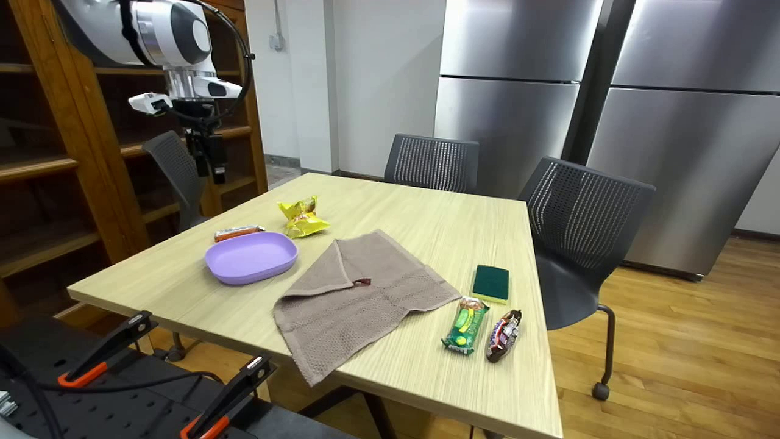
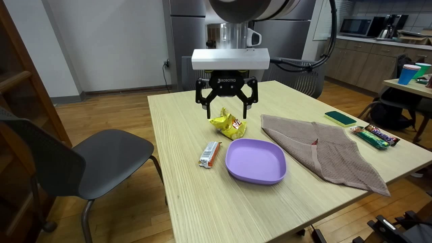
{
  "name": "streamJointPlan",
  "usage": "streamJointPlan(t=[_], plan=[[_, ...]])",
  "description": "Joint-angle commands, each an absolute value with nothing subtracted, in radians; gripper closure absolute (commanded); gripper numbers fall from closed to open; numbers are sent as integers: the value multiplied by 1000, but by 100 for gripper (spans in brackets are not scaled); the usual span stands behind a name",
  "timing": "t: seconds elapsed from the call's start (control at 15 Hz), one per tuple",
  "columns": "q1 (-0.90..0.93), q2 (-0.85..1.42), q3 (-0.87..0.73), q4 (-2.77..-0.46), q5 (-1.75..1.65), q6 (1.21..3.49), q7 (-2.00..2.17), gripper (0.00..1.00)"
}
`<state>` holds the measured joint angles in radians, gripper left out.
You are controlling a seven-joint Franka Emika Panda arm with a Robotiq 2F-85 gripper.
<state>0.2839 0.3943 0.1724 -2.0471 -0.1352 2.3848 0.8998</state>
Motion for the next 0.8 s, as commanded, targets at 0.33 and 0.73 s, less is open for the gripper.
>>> streamJointPlan(t=[0.33, 0.73], plan=[[312, 399, 144, -2034, -119, 2383, 889, 0], [312, 402, 142, -2034, -122, 2389, 883, 0]])
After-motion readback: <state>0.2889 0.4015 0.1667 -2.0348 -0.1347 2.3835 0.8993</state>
